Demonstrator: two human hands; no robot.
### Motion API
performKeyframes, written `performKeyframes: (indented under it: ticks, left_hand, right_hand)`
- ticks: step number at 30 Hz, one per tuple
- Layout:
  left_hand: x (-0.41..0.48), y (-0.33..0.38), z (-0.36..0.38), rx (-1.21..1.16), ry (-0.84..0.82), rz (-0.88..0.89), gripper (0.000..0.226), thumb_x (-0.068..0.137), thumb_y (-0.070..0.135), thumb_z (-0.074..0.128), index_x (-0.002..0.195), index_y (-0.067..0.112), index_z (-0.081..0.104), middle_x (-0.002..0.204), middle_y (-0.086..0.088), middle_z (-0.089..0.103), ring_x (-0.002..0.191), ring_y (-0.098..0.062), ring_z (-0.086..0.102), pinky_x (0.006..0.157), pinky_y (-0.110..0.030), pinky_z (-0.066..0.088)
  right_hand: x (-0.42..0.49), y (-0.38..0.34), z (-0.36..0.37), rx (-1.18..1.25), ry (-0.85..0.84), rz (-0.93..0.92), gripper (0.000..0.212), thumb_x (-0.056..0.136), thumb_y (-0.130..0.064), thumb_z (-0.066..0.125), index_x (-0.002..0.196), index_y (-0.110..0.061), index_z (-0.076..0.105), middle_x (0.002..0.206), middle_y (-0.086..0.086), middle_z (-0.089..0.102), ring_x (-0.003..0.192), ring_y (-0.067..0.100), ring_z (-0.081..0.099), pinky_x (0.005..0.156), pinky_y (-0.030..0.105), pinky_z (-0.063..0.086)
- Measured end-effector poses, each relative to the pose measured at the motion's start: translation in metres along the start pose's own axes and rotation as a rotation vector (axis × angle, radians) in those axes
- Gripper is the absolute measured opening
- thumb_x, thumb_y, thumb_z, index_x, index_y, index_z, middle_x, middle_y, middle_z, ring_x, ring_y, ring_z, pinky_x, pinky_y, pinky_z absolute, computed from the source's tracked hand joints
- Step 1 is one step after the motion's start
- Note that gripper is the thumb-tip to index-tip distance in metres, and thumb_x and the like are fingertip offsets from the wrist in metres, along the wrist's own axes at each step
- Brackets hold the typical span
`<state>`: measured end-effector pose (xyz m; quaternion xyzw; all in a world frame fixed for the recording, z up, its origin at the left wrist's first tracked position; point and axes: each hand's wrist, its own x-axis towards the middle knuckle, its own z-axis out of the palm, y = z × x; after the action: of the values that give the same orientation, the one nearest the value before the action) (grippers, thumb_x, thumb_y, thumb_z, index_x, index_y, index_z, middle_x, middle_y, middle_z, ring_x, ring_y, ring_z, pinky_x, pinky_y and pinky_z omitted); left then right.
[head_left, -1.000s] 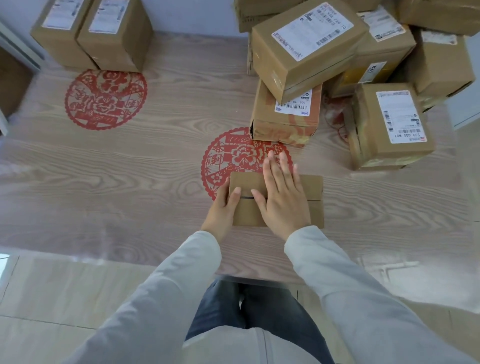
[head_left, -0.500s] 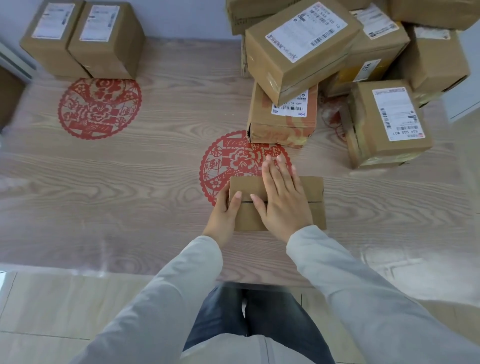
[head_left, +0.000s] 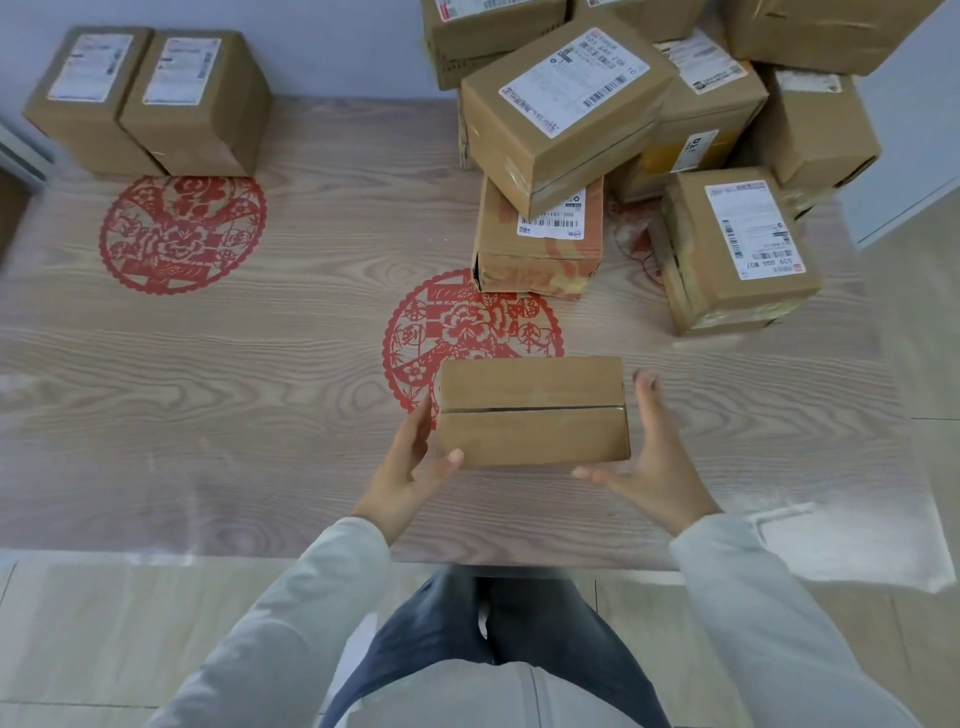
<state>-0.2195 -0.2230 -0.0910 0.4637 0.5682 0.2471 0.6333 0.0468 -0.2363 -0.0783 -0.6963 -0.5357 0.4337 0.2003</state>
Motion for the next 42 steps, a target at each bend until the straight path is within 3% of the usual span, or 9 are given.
performKeyframes:
  ticks: [6,11,15,21,26,29,33,38,42]
  left_hand:
    - [0.009,0.01,0.006,-0.001,0.051,0.02,0.058,0.084,0.037,0.066,0.134,0.031,0.038,0.126,0.011,0.058,0.111,0.009,0.056,0.092,-0.014,0.047]
    - [0.011,0.025,0.008,0.018,0.122,0.035,0.037,0.089,0.035,0.063,0.122,0.029,0.046,0.106,0.016,0.065,0.096,0.008,0.063,0.077,-0.013,0.05]
    - [0.015,0.03,0.018,-0.021,0.226,-0.037,0.01,0.096,0.033,0.05,0.106,0.032,0.052,0.097,0.012,0.067,0.085,0.001,0.065,0.071,-0.017,0.047]
    - [0.031,0.02,0.021,-0.008,0.241,-0.148,0.032,0.098,0.038,0.046,0.124,0.02,0.049,0.105,0.006,0.066,0.094,-0.01,0.063,0.079,-0.026,0.049]
    - [0.037,0.012,0.02,0.025,0.241,-0.197,0.042,0.097,0.044,0.046,0.132,0.02,0.047,0.113,0.002,0.066,0.104,-0.016,0.062,0.097,-0.04,0.046]
    - [0.034,0.013,0.019,0.014,0.244,-0.172,0.043,0.097,0.042,0.045,0.137,0.025,0.043,0.117,0.005,0.064,0.106,-0.013,0.06,0.096,-0.035,0.045]
    - [0.031,0.013,0.022,0.01,0.24,-0.154,0.044,0.098,0.038,0.047,0.139,0.024,0.041,0.119,0.004,0.063,0.107,-0.013,0.06,0.096,-0.034,0.046]
    - [0.034,0.013,0.024,-0.028,0.244,-0.141,0.039,0.098,0.034,0.049,0.134,0.023,0.044,0.112,0.005,0.065,0.1,-0.012,0.064,0.091,-0.035,0.051]
    - [0.035,0.011,0.025,-0.047,0.258,-0.124,0.036,0.097,0.032,0.049,0.132,0.028,0.042,0.11,0.009,0.064,0.097,-0.006,0.063,0.078,-0.021,0.05]
  right_hand:
    - [0.004,-0.004,0.008,0.162,0.088,0.033,0.092,0.069,-0.027,0.083,0.145,-0.018,0.032,0.135,-0.011,0.046,0.122,0.002,0.04,0.101,0.019,0.033]
    - [0.006,-0.023,-0.004,0.195,0.206,0.136,0.029,0.084,-0.044,0.064,0.102,-0.021,0.06,0.092,-0.012,0.064,0.092,0.012,0.061,0.066,0.011,0.04]
    - [0.013,-0.032,0.002,0.123,0.157,0.261,0.045,0.084,-0.062,0.052,0.088,-0.018,0.063,0.083,-0.007,0.065,0.081,0.013,0.061,0.066,0.025,0.044]
    - [0.031,-0.027,0.016,-0.122,0.105,0.382,0.066,0.084,-0.073,0.036,0.09,-0.012,0.06,0.087,0.002,0.065,0.084,0.023,0.059,0.074,0.034,0.045]
    - [0.03,-0.02,0.029,-0.183,0.129,0.407,0.073,0.09,-0.064,0.034,0.137,-0.008,0.039,0.132,0.013,0.053,0.119,0.031,0.05,0.094,0.039,0.042]
    - [0.022,-0.026,0.034,-0.427,0.269,0.144,0.085,0.091,-0.062,0.027,0.152,-0.007,0.004,0.159,0.016,0.006,0.147,0.029,0.001,0.12,0.04,0.007]
    - [0.027,-0.04,0.05,-0.683,0.111,-0.187,0.089,0.082,-0.07,-0.011,0.149,-0.011,-0.016,0.155,0.008,-0.026,0.141,0.019,-0.031,0.109,0.029,-0.029]
    - [0.041,-0.044,0.072,-0.794,0.068,-0.356,0.074,0.098,-0.055,0.01,0.147,-0.001,0.019,0.157,0.015,0.016,0.146,0.023,0.004,0.118,0.039,0.0]
    - [0.042,-0.036,0.075,-0.834,0.099,-0.405,0.072,0.097,-0.052,0.022,0.149,-0.002,0.019,0.158,0.013,0.015,0.147,0.025,0.008,0.117,0.043,0.009]
